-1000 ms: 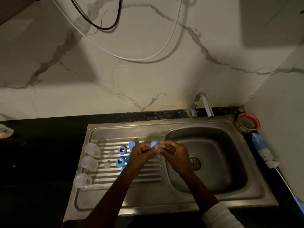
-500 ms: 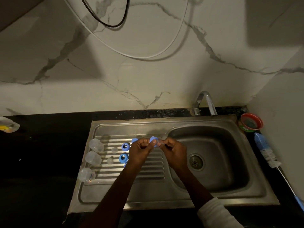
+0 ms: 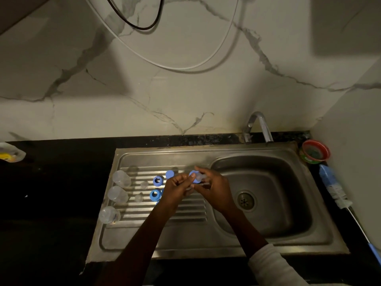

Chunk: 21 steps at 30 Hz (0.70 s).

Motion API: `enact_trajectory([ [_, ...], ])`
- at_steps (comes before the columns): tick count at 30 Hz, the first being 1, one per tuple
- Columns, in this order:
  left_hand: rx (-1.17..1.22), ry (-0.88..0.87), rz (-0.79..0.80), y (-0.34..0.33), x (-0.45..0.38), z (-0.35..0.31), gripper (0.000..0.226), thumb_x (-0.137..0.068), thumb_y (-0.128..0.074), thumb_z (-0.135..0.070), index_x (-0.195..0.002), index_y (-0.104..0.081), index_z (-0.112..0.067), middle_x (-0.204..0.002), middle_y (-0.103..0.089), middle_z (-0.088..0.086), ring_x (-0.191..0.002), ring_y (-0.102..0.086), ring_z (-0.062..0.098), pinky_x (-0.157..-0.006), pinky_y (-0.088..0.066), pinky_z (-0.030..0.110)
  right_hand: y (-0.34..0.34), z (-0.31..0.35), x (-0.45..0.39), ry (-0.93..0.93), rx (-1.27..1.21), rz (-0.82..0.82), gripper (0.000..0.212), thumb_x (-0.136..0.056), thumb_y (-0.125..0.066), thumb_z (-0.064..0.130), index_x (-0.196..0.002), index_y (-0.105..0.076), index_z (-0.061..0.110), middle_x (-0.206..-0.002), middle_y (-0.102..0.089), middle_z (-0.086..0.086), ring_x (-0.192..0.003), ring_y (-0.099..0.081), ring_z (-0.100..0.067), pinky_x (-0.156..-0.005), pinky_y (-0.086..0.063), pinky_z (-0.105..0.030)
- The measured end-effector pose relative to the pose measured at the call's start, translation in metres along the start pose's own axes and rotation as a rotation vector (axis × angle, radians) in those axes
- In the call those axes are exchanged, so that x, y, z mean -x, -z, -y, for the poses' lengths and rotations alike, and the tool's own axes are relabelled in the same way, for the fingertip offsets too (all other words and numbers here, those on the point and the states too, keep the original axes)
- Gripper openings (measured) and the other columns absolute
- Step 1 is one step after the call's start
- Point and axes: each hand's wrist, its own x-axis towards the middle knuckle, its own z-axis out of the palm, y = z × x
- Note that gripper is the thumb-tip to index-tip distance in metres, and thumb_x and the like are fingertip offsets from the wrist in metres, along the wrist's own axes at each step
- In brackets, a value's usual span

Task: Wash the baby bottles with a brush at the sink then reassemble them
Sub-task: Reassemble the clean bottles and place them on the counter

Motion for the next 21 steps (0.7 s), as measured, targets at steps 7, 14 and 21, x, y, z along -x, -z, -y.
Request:
enact_trajectory([
  [7,-0.349,-0.174,-0.124,0.045,-0.004,-0.015,0.021,-0.099,-0.065,-0.022,-0.100,-0.076,-0.005,-0.087,-0.076,0.011,-0.082,-0.073,0.028,-0.073,-0.061,0.037,-0.021,0.005,0.000,0.110,0.202,-0.238,0.029,-0.091,-0.075,0.018,-0.118,-0.069,0.011,-0.114,-0.068,0.005,-0.103,-0.061,0.000,-0.092,-0.049,-0.019],
  [14,-1.527,-0.057,-0.139,0.124,0.001,0.000,0.023,-0.088,-0.069,-0.044,-0.109,-0.069,-0.034,-0.110,-0.067,-0.006,-0.112,-0.058,0.020,-0.088,-0.054,0.038,-0.054,-0.027,0.000,0.040,0.384,0.002,0.013,-0.095,-0.062,0.021,-0.104,-0.068,0.013,-0.098,-0.066,-0.004,-0.086,-0.063,-0.019,-0.078,-0.049,-0.030],
  [21,-1.548,0.083,-0.588,0.161,0.043,-0.007,0.054,-0.083,-0.073,-0.054,-0.122,-0.059,-0.020,-0.120,-0.061,0.005,-0.118,-0.053,0.027,-0.086,-0.051,0.041,-0.078,-0.007,0.005,-0.026,0.239,0.109,0.004,-0.091,-0.072,0.020,-0.090,-0.069,0.018,-0.083,-0.069,0.006,-0.076,-0.063,-0.008,-0.071,-0.048,-0.023],
])
